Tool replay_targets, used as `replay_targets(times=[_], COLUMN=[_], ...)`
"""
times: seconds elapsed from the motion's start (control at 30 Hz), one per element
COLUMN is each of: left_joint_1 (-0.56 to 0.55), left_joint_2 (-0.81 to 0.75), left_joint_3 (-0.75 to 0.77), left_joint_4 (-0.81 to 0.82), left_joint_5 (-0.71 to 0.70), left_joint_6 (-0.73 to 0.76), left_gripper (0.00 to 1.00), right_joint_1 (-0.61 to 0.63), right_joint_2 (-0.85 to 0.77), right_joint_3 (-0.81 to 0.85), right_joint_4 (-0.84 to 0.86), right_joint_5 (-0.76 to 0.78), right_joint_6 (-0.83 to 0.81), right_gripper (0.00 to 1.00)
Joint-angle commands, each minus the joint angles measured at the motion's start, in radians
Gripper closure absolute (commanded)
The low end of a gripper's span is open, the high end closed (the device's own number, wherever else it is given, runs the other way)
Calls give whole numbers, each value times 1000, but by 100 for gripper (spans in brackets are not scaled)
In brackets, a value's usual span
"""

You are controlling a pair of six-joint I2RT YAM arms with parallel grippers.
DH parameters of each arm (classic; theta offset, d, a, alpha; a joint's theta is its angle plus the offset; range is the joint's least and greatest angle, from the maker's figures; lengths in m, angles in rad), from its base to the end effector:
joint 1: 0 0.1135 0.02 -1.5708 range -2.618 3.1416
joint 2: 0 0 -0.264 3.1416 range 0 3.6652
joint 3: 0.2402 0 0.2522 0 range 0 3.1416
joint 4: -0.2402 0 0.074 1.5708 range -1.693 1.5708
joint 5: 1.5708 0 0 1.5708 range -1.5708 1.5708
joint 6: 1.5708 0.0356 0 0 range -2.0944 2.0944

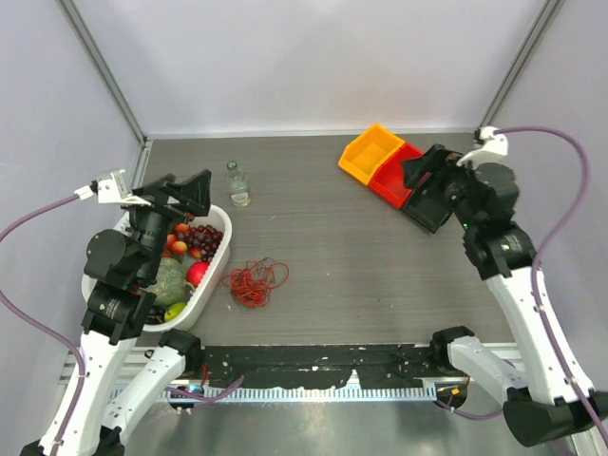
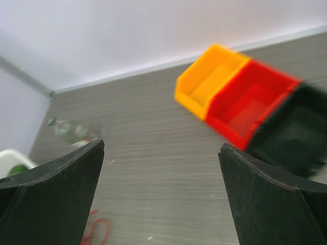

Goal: Untangle the cables

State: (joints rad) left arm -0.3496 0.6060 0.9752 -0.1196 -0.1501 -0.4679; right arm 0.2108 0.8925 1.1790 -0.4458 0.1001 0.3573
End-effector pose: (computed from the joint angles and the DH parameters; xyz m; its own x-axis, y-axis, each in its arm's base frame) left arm 0.1105 -0.0346 0.4352 0.1158 -0.5169 -0.8482 0.2854 0.8352 -0.4700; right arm 0.1772 0.0343 0.4285 -0.1844 0.3164 -0.9305 -0.0504 0.9425 0.3305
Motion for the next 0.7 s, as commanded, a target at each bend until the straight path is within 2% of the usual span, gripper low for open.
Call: replay_targets(times=[0.0, 0.07, 0.13, 0.23, 0.43, 0.5, 0.6, 0.63, 0.67], left_joint_1=[11, 11, 11, 11, 14, 15, 20, 20, 21], left_joint_2=[20, 29, 41, 60, 55, 48, 43, 43, 44], left_joint_3=[3, 2, 2, 6, -23, -32, -36, -36, -36], left_joint_4=[-25, -26, -23, -31, -34, -22, -15, -14, -11], left_joint_5=[-86, -68, -49, -13, 23, 24, 38, 46, 52], left_joint_6=[51, 60, 55, 46, 43, 46, 41, 40, 38], left_gripper=[0, 0, 0, 0, 0, 0, 0, 0, 0], right_joint_1=[48, 134, 252, 387, 602, 662, 677, 674, 665], right_joint_2=[100, 164, 276, 439, 709, 790, 903, 933, 944], right_joint_3=[-159, -286, -335, -277, -289, -279, -242, -237, -223], right_joint_4=[382, 645, 777, 777, 903, 917, 898, 892, 892], right_joint_5=[-279, -371, -352, -350, -313, -309, -330, -335, -365], right_joint_6=[252, 384, 442, 457, 537, 536, 531, 525, 513], right_gripper=[0, 1, 1, 1, 3, 9, 24, 26, 38])
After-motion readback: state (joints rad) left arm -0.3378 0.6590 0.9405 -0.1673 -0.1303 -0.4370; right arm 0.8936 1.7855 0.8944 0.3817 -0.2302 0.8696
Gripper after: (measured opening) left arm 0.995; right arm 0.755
